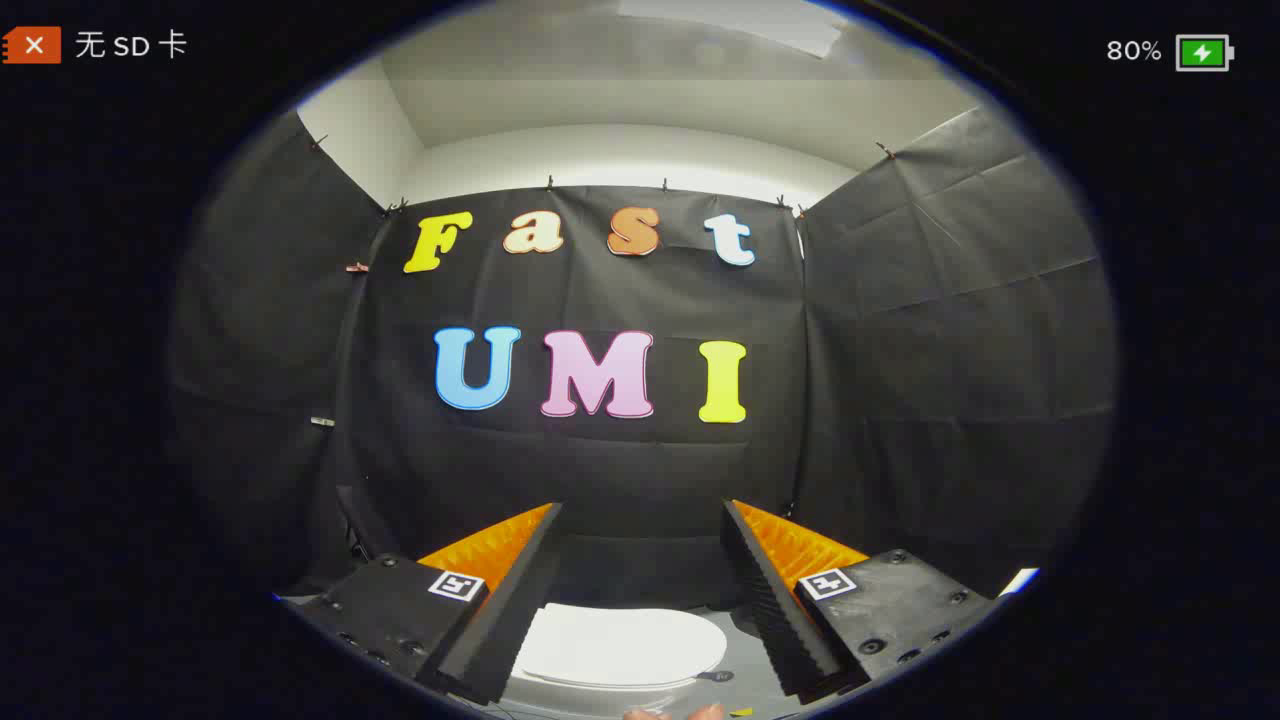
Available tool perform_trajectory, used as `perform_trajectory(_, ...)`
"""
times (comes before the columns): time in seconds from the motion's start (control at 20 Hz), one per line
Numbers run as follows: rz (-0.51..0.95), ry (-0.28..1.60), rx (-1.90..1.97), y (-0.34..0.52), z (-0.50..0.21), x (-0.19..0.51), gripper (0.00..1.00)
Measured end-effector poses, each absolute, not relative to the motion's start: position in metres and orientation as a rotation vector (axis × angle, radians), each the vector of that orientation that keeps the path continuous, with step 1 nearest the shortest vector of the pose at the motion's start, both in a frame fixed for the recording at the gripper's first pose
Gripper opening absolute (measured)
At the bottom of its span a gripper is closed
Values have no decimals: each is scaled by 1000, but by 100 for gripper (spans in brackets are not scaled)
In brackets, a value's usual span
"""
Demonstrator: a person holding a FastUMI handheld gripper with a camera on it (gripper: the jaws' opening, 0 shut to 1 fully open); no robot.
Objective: Open the toilet lid.
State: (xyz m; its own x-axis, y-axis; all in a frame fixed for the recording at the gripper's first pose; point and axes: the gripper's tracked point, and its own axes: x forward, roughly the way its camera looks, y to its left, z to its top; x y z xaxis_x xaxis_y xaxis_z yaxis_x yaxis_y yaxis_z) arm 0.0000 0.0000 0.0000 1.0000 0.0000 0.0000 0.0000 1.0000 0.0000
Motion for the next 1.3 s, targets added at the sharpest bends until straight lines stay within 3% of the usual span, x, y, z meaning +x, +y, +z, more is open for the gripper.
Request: perform_trajectory(1.3,49,19,18,14,-22,4,98)
